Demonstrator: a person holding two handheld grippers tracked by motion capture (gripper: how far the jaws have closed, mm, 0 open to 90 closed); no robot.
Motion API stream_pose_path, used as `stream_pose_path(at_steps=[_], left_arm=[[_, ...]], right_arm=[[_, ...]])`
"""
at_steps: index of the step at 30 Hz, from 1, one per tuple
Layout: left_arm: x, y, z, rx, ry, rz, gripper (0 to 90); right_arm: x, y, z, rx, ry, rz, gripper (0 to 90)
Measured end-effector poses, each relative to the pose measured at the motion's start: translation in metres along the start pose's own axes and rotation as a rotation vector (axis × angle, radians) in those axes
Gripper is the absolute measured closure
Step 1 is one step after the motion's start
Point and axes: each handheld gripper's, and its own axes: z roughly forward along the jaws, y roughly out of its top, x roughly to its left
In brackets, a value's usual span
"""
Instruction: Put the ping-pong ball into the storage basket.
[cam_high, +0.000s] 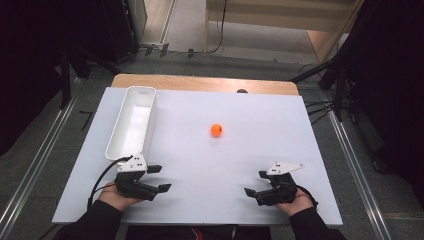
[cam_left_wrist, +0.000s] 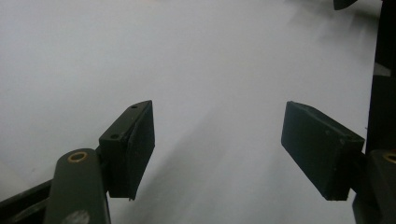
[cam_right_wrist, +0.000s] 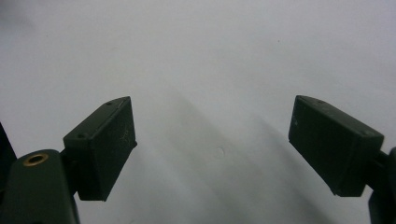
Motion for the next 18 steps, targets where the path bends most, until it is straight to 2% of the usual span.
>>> stream_pose_path(at_steps=[2,10,14,17,18], left_arm=[[-0.0011,0.0010,-0.0002,-0.011,0.007,0.008,26.3],[-0.0004,0.0003,-0.0001,-0.027,-0.016,-0.031,26.3],[-0.0015,0.0005,0.0001,-0.017,-0.007,-0.023,26.3],[-0.0034,0.0015,0.0005,-0.009,0.020,0.001,26.3],[-0.0035,0.0016,0.0006,-0.015,0.012,-0.002,26.3]], right_arm=[[0.0004,-0.0001,-0.0003,0.000,0.003,0.004,13.7],[0.0007,0.0001,0.0006,0.000,0.005,0.000,13.6],[0.0006,0.0005,0.0008,-0.002,0.007,-0.002,13.6],[0.0008,0.0003,0.0009,0.001,0.008,-0.006,13.6],[0.0011,0.0004,0.0008,0.000,0.010,-0.004,13.6]])
